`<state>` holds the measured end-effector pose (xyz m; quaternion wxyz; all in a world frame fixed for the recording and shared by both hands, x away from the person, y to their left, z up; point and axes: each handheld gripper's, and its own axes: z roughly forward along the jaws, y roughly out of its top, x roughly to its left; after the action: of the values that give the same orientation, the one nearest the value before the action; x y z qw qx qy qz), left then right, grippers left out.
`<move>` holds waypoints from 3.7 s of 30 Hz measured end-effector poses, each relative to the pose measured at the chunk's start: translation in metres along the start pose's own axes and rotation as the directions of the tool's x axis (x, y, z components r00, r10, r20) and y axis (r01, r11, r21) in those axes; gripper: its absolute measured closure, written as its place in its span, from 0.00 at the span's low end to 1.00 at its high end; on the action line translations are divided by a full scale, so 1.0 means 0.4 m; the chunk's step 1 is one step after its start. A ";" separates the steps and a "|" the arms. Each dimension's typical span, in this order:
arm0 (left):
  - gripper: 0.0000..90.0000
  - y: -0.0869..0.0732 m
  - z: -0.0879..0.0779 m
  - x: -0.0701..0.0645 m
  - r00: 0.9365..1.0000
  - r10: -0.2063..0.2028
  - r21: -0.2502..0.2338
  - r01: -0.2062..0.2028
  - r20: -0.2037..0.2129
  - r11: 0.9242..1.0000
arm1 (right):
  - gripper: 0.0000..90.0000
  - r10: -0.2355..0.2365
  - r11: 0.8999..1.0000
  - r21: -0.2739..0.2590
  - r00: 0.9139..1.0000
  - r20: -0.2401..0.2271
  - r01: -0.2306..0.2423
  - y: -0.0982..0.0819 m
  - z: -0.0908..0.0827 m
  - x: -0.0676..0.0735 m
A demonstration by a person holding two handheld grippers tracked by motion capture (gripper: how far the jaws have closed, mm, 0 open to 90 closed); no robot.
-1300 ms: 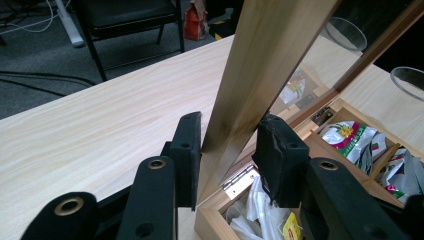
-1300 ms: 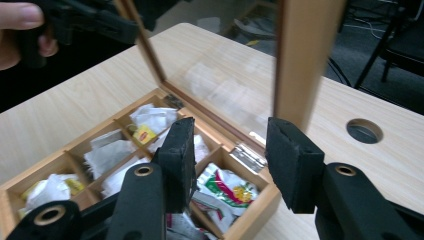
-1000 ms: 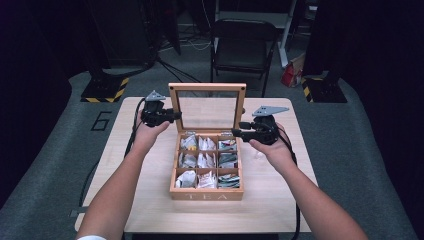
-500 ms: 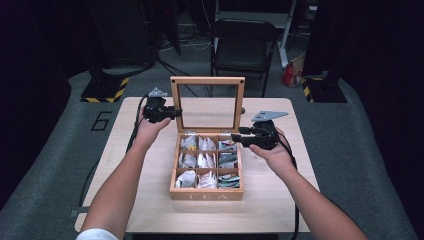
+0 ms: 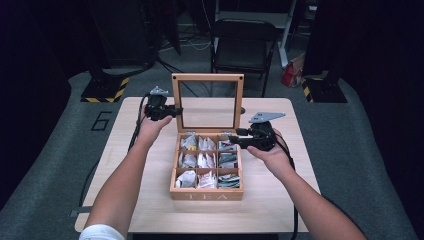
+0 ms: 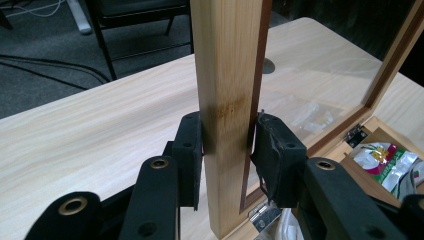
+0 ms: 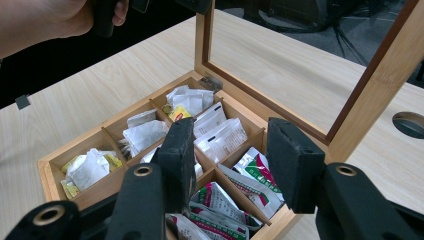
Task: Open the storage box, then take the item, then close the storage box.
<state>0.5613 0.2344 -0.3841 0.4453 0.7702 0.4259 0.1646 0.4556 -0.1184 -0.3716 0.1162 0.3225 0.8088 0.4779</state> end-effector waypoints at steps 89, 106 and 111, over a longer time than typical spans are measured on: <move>0.61 -0.161 -0.190 -0.056 0.999 -0.018 -0.026 0.020 0.047 0.999 | 0.66 -0.136 0.981 0.104 0.968 -0.210 0.161 -0.072 0.163 0.174; 0.59 -0.163 -0.188 -0.080 0.999 0.013 -0.027 -0.012 0.047 1.000 | 0.64 -0.153 0.975 0.120 0.955 -0.253 0.188 -0.062 0.224 0.196; 0.59 -0.169 -0.189 -0.080 0.999 0.011 -0.025 -0.010 0.052 1.000 | 0.64 -0.163 0.971 0.126 0.949 -0.270 0.202 -0.062 0.242 0.207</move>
<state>0.4605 0.2659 -0.3943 0.4649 0.7710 0.4079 0.1519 0.4300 -0.0066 -0.4328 0.0292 0.1893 0.8774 0.4399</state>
